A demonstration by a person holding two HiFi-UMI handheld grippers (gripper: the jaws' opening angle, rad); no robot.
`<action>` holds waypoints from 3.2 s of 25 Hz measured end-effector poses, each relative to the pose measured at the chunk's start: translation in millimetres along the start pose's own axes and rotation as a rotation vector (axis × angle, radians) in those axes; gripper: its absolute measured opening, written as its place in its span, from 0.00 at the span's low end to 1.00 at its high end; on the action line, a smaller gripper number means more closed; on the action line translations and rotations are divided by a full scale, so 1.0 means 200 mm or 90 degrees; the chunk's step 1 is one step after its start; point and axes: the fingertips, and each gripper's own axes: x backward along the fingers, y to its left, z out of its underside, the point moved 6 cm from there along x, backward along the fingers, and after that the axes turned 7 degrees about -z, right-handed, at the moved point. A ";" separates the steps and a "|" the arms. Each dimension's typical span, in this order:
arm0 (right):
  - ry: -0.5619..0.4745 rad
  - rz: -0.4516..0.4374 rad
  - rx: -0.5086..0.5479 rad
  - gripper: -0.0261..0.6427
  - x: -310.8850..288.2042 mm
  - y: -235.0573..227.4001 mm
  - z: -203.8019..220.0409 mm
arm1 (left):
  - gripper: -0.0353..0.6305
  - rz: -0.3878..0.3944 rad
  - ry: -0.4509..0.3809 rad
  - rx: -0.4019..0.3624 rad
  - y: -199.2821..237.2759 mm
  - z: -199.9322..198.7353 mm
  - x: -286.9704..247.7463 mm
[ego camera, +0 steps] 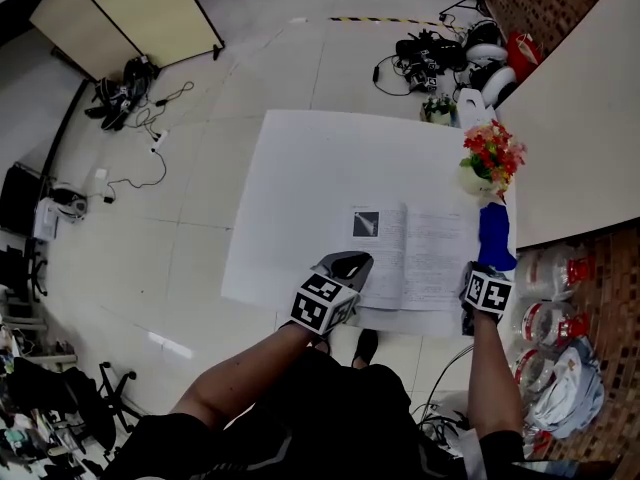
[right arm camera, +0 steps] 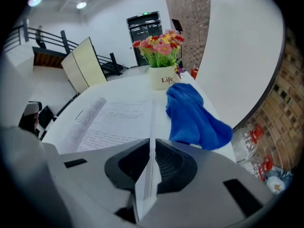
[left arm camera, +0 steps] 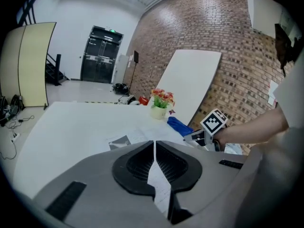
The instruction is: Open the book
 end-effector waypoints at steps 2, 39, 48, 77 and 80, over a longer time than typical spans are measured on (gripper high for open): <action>-0.016 0.003 0.026 0.05 0.04 0.03 -0.05 | 0.07 0.002 -0.008 0.000 0.01 -0.01 0.01; -0.453 -0.146 0.248 0.04 1.36 1.16 -0.01 | 0.06 -0.086 -0.300 -0.102 -0.34 0.04 1.18; -0.489 -0.151 0.254 0.04 1.83 1.64 0.52 | 0.06 -0.047 -0.325 -0.088 -0.44 0.46 1.81; -0.531 -0.299 0.311 0.04 3.13 1.59 1.89 | 0.06 -0.120 -0.377 -0.081 -1.98 1.21 2.90; -0.538 -0.276 0.327 0.04 3.20 1.71 2.01 | 0.06 -0.111 -0.385 -0.087 -1.98 1.33 3.05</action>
